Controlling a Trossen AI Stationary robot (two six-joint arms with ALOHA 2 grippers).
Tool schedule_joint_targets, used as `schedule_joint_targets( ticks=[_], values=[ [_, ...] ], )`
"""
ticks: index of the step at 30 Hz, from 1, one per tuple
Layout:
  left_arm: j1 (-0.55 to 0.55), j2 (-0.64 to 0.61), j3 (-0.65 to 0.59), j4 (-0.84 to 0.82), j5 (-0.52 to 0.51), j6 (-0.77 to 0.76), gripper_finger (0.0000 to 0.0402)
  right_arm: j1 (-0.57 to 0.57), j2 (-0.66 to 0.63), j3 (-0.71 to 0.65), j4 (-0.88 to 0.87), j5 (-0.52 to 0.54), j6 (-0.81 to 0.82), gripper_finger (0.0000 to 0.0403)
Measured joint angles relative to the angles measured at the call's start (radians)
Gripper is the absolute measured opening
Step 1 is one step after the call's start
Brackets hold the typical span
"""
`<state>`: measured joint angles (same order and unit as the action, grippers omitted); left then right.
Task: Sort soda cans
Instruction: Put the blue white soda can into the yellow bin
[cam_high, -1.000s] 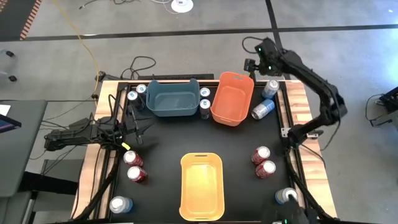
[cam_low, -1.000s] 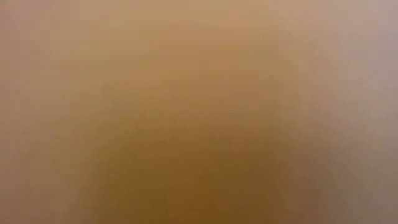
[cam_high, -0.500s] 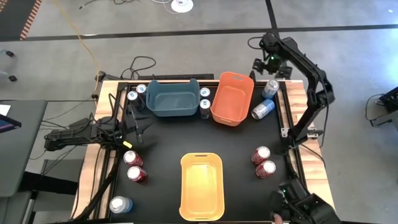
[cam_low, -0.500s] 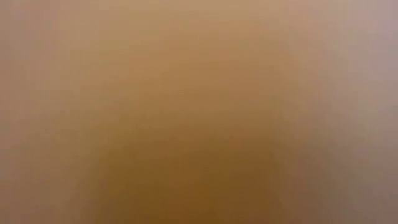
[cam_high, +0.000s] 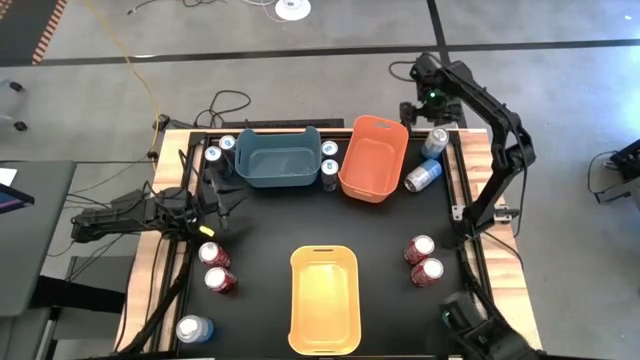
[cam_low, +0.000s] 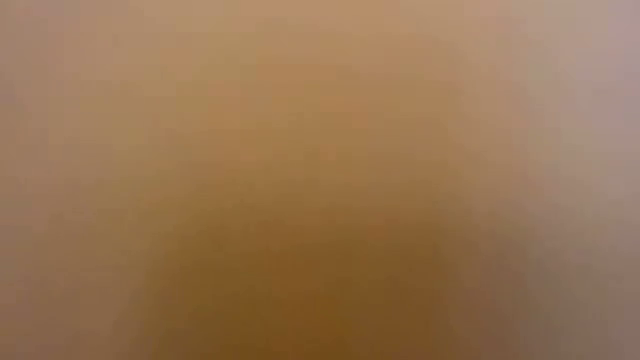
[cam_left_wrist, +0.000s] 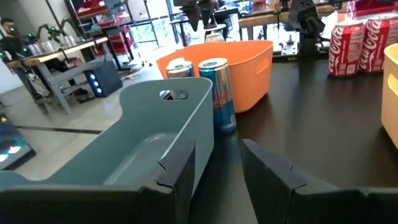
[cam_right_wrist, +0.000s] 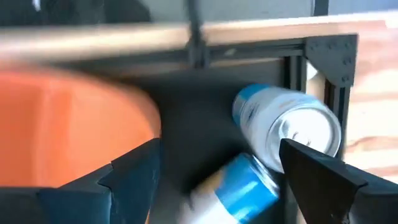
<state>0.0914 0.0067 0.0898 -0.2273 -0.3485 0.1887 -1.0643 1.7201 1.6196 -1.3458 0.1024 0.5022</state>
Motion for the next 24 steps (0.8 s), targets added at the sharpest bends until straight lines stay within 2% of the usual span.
schedule_joint_targets(
  ticks=[3, 6, 8, 13, 17, 24],
  values=[
    [0.000, 0.000, -0.001, 0.010, 0.001, 0.026, 0.0126, 0.051, -0.006, 0.009, -0.051, 0.054, -0.100, 0.0340],
    [0.000, 0.000, -0.001, 0.033, 0.001, 0.043, 0.0126, 0.085, -0.006, 0.021, -0.148, 0.190, -0.071, 0.0340],
    [0.000, 0.000, -0.001, 0.052, 0.001, 0.051, 0.0126, 0.090, -0.006, 0.022, -0.210, 0.239, -0.022, 0.0340],
    [0.000, 0.000, -0.002, 0.062, 0.002, 0.054, 0.0126, 0.099, -0.006, -0.009, -0.224, 0.238, 0.053, 0.0339],
    [0.000, 0.000, -0.002, 0.061, 0.002, 0.055, 0.0126, 0.117, 0.003, -0.036, -0.189, 0.234, 0.052, 0.0325],
    [0.000, 0.000, -0.002, 0.057, 0.002, 0.054, 0.0126, 0.034, 0.003, -0.045, -0.157, 0.221, 0.108, 0.0316]
  ],
)
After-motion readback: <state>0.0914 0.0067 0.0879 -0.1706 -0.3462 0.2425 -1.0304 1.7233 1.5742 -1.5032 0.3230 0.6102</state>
